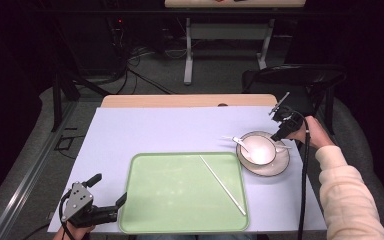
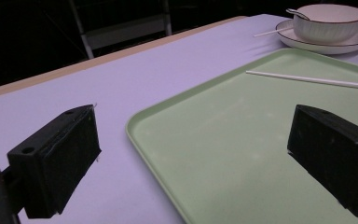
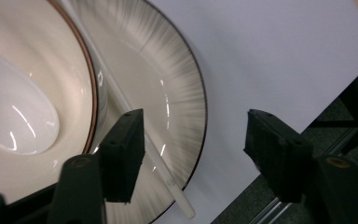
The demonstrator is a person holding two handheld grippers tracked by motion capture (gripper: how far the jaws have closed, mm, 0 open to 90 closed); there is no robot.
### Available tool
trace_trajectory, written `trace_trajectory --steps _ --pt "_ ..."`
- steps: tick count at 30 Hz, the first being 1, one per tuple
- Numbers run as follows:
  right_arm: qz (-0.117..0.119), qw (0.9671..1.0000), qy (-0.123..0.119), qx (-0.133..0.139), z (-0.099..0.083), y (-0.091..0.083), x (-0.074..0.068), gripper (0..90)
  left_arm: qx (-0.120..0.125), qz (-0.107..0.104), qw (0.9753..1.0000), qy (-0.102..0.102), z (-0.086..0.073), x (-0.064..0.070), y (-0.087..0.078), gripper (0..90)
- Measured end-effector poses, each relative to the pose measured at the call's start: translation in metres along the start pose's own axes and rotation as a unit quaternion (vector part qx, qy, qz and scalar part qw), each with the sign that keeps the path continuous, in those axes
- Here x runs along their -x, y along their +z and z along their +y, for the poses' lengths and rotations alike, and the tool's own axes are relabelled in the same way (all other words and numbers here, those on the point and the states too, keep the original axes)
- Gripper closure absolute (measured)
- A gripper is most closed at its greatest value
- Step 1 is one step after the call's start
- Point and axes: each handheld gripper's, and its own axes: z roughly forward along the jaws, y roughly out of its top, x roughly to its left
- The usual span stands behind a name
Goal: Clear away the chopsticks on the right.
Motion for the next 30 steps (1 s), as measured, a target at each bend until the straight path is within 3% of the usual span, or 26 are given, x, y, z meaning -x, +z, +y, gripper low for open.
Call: trace_trajectory --steps 4,7,13,21,30 --pt "0.017 0.9997 -0.01 -0.013 -0.004 0.004 -0.002 48.5 -0.002 -0.001 1.0 0.001 0.0 0.0 0.0 1.9" --pt "0.029 0.9995 -0.015 -0.005 -0.006 0.003 -0.003 54.9 0.0 0.0 1.0 -0.001 0.0 0.0 0.0 1.9" --pt "0.041 0.998 -0.037 -0.032 -0.01 0.013 -0.008 61.5 -0.001 -0.001 1.0 -0.001 0.0 0.0 0.0 1.9" --pt "0.052 0.9974 -0.034 -0.038 -0.015 0.027 -0.013 70.6 0.0 0.0 1.0 -0.001 0.0 0.0 0.0 1.9" --pt "0.038 0.9986 -0.019 -0.032 -0.021 0.032 -0.017 80.6 0.0 0.0 1.0 -0.002 0.0 0.0 0.0 1.9"
